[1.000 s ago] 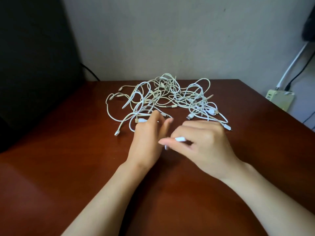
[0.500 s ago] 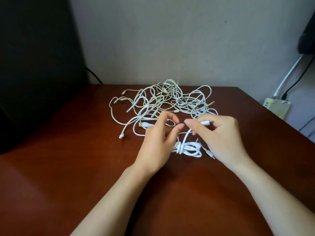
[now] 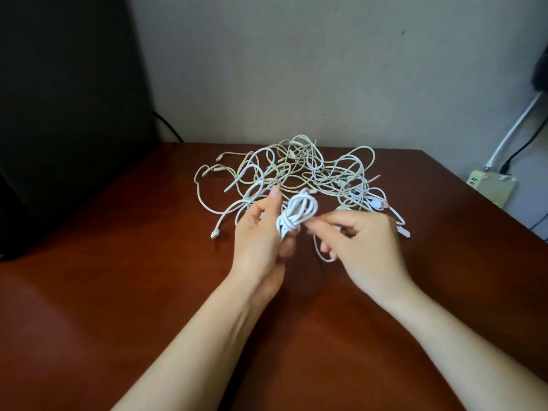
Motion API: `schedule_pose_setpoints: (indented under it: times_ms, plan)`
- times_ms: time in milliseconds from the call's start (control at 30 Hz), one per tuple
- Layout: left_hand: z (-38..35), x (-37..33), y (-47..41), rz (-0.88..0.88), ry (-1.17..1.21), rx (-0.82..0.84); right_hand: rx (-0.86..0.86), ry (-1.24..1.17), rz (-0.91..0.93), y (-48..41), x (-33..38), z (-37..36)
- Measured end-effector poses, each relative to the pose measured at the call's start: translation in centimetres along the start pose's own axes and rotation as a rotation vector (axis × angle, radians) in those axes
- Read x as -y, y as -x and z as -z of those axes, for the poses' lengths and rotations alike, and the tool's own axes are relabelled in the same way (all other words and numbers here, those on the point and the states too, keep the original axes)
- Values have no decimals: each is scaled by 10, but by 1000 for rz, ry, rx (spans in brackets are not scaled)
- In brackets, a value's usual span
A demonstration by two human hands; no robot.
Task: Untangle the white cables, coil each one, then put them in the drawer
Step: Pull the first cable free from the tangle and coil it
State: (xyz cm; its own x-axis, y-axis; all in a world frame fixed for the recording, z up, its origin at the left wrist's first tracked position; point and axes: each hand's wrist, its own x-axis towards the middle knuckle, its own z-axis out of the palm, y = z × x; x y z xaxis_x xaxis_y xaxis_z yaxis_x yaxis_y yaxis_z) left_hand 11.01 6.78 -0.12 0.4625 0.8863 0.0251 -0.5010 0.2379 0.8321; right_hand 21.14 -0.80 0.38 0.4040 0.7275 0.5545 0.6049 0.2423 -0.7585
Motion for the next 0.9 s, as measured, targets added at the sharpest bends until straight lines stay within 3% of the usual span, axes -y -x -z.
schedule_pose_setpoints:
  times_ms: [100, 167, 233, 333, 467, 667, 900]
  plan:
    - [1, 1, 0, 55, 67, -53, -48, 317, 355, 5, -4, -4]
    - [1, 2, 1, 53, 56, -102, -51, 416, 456, 8, -8, -6]
    - [3, 5, -1, -53, -103, -180, -53, 445, 465, 11, -8, -6]
    - [4, 7, -1, -348, -407, -189, -42, 326, 359, 11, -2, -1]
    - [-1, 4, 5, -501, -531, 8, 22, 92, 106, 9, 3, 3]
    - [-1, 1, 5, -487, -508, 234, 120, -216, -131, 3, 5, 6]
    - [-2, -5, 8, -430, -535, 335, 114, -284, -221, 2, 1, 4]
